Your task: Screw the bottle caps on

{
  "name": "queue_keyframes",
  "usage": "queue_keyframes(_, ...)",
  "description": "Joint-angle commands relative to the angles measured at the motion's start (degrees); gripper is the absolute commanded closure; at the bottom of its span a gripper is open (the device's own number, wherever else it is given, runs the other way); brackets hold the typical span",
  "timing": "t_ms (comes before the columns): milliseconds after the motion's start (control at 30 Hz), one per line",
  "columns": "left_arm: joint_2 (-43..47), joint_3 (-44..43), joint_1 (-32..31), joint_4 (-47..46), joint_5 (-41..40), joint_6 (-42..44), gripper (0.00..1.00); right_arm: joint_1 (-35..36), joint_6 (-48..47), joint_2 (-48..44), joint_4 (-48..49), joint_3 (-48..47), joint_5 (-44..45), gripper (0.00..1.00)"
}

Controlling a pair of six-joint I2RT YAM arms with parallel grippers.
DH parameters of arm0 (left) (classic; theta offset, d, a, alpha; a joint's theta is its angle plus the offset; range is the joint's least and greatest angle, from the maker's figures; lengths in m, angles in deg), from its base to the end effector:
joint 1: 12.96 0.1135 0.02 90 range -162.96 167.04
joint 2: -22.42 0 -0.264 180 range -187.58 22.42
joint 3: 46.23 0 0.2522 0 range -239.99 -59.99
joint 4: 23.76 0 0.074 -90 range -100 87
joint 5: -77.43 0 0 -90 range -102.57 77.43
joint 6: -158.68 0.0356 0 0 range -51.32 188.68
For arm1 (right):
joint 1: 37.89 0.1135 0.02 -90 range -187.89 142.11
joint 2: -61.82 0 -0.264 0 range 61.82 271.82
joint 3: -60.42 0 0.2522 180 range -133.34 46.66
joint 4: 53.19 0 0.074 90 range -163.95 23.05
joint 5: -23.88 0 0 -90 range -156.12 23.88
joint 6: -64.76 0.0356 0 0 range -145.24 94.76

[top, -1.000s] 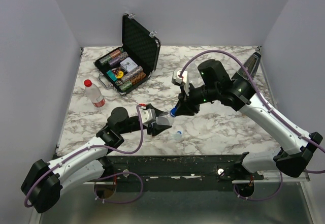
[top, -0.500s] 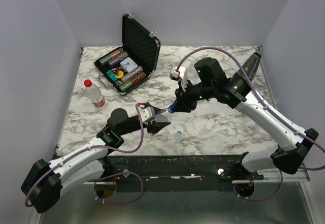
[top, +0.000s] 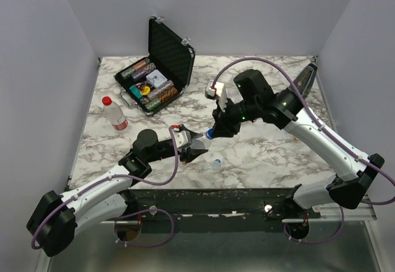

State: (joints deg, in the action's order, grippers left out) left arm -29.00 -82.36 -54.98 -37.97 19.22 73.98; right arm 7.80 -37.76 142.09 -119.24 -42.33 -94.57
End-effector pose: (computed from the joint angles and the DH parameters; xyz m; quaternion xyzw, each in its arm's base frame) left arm 0.1382 -0.1497 0.2514 0.4512 0.5518 -0.3977 0.5778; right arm 0.1867 0.2156 0.3976 -0.5180 0.7312 0.3255 0.3017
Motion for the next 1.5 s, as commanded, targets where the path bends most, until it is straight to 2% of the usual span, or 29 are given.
queue_keyframes(0,0.4,-4.1,-0.3,-8.2,6.7,-0.2,1.00,1.2,-4.8,1.3,-3.0,0.2,-4.3,0.78)
queue_keyframes(233,-1.3,-5.1,-0.3,-9.3,12.2,-2.6,1.00,1.2,-10.6,0.9,-4.0,0.7,-7.5,0.77)
queue_keyframes(500,-2.3,-6.4,-0.2,-7.7,13.3,-4.1,1.00,1.2,-14.0,1.8,-5.4,0.0,-9.1,0.77)
queue_keyframes(633,-2.1,-3.7,0.3,-15.3,11.1,-8.9,1.00,1.2,-13.7,1.6,-4.6,1.2,-9.7,0.77)
queue_keyframes(867,-3.6,-2.7,0.4,-24.1,14.4,-15.3,1.00,1.2,-15.6,-0.3,-1.9,4.9,-13.1,0.77)
queue_keyframes(1133,-2.9,-0.6,1.1,-32.7,14.3,-20.1,1.00,1.1,-17.2,-1.1,0.1,6.0,-15.7,0.77)
queue_keyframes(1467,-1.5,0.0,1.5,-35.7,14.7,-22.1,1.00,0.8,-14.6,-2.5,4.3,7.3,-17.8,0.79)
